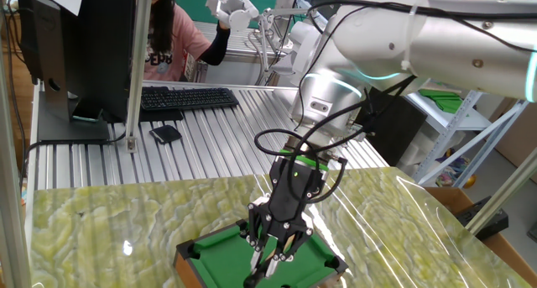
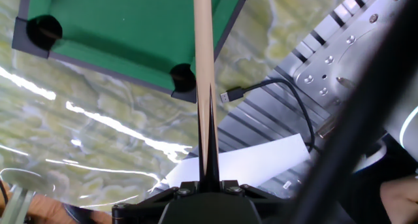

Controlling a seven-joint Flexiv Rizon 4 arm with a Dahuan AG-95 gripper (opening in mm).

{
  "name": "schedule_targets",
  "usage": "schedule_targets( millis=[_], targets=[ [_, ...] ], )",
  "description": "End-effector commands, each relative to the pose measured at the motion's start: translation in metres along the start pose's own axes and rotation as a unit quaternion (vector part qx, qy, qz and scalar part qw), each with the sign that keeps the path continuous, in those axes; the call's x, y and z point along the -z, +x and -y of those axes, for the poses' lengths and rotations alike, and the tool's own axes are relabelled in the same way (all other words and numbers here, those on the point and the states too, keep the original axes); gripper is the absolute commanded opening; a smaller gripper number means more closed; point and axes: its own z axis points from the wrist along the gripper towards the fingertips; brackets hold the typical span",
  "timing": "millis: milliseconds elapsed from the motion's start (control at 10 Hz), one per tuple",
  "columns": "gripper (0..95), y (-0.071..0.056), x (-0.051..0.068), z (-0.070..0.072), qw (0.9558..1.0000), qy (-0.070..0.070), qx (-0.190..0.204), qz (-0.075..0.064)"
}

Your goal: Hit the pool ball

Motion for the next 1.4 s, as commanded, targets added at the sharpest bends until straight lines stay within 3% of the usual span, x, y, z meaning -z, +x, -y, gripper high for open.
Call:
schedule_targets(
  millis=[100,500,900,1400],
  targets=[
    [0.0,-0.003,-0.002,0.001,1.0000,-0.001,0.001,0.004],
    [0.0,-0.010,-0.001,0.001,1.0000,0.000,0.003,0.003],
    [0.0,-0.009,-0.013,-0.001,0.9999,-0.001,0.009,0.007],
    [0.0,-0.015,-0.014,-0.001,0.9999,0.000,0.013,0.003]
  ],
)
